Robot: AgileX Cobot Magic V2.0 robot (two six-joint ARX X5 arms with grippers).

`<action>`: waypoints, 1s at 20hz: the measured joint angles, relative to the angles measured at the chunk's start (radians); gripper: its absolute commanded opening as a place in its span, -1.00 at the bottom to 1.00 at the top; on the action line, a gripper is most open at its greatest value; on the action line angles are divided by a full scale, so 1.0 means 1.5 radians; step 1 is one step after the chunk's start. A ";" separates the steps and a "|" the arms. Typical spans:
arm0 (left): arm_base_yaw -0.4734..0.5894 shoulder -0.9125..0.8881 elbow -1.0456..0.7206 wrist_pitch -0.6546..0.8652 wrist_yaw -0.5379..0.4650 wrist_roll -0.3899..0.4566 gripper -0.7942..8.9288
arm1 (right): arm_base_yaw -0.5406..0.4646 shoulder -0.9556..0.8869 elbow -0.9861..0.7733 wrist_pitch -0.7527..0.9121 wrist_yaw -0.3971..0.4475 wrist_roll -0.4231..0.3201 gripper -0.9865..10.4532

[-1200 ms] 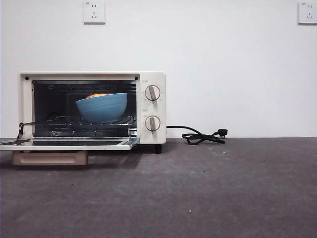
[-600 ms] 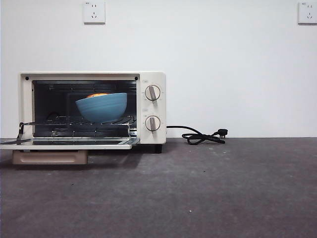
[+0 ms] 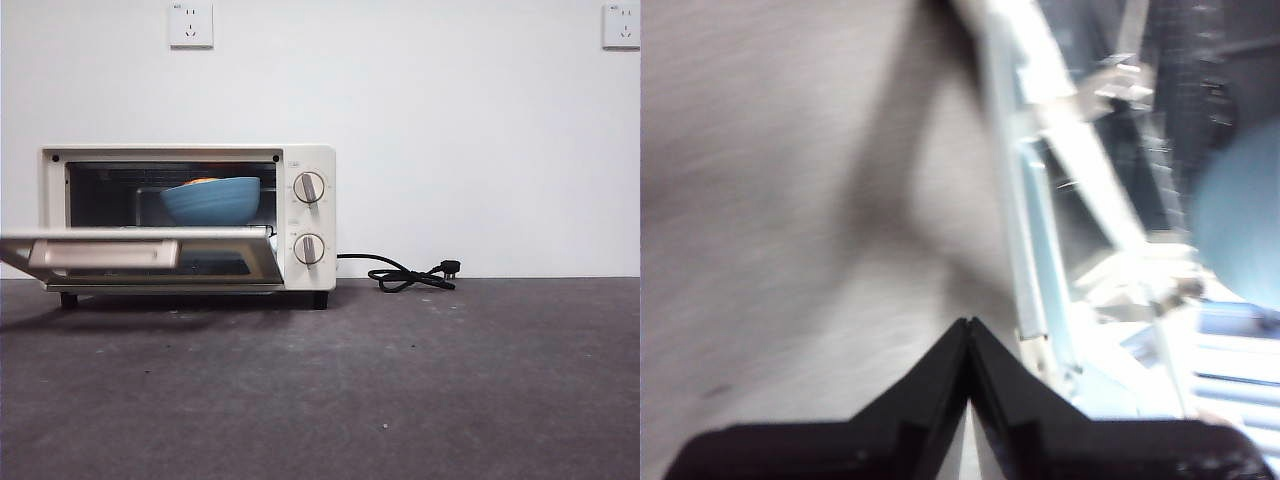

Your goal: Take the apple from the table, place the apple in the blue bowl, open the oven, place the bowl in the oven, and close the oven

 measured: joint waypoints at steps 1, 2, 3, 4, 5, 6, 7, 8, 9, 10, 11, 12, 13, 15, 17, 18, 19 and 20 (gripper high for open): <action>0.000 0.000 0.015 0.000 0.012 -0.007 -0.85 | 0.000 0.000 0.000 0.000 0.000 0.000 -0.85; -0.001 -0.002 0.030 0.000 0.019 -0.013 -0.85 | 0.000 0.000 0.000 0.000 0.000 0.000 -0.85; -0.002 -0.005 0.044 0.000 0.021 -0.018 -0.85 | 0.000 0.000 0.000 0.000 0.000 0.000 -0.85; -0.003 -0.006 0.060 -0.001 0.025 -0.024 -0.85 | 0.000 0.000 0.000 0.000 0.000 0.000 -0.85; -0.004 -0.006 0.078 -0.001 0.031 -0.031 -0.85 | 0.000 0.000 0.000 0.000 0.001 0.000 -0.85; -0.005 -0.007 0.096 -0.001 0.035 -0.037 -0.85 | 0.000 0.000 0.000 0.000 0.004 0.000 -0.85; -0.005 -0.008 0.113 0.000 0.035 -0.043 -0.85 | 0.000 0.000 0.000 0.000 0.010 0.000 -0.85; -0.007 -0.008 0.131 0.000 0.031 -0.052 -0.85 | 0.000 0.000 0.000 0.000 0.016 0.000 -0.85; -0.008 -0.008 0.149 0.000 0.027 -0.061 -0.85 | 0.000 0.000 0.000 0.000 0.021 0.000 -0.85; -0.008 -0.008 0.171 0.000 0.027 -0.072 -0.85 | 0.000 0.000 0.000 0.000 0.029 0.001 -0.85; -0.008 -0.008 0.191 0.000 0.027 -0.081 -0.85 | 0.000 0.000 0.000 0.000 0.035 0.000 -0.85; -0.008 -0.008 0.215 0.000 0.027 -0.087 -0.85 | 0.000 0.001 0.000 0.000 0.039 0.000 -0.85; -0.008 -0.008 0.233 0.000 0.029 -0.091 -0.85 | 0.000 0.002 0.000 0.000 0.046 0.001 -0.85; -0.010 -0.010 0.266 -0.023 0.031 -0.094 -0.85 | 0.000 0.005 0.000 0.000 0.065 0.001 -0.85; -0.012 -0.010 0.281 -0.030 0.042 -0.094 -0.85 | 0.000 0.010 0.000 0.000 0.076 0.002 -0.83; -0.014 -0.010 0.282 -0.030 0.058 -0.094 -0.85 | 0.000 0.013 0.000 0.000 0.082 0.003 -0.83; -0.014 -0.010 0.282 -0.036 0.075 -0.095 -0.85 | 0.000 0.015 0.000 0.000 0.086 0.003 -0.82; -0.014 -0.010 0.282 -0.050 0.096 -0.094 -0.85 | 0.000 0.018 0.000 0.000 0.091 0.003 -0.82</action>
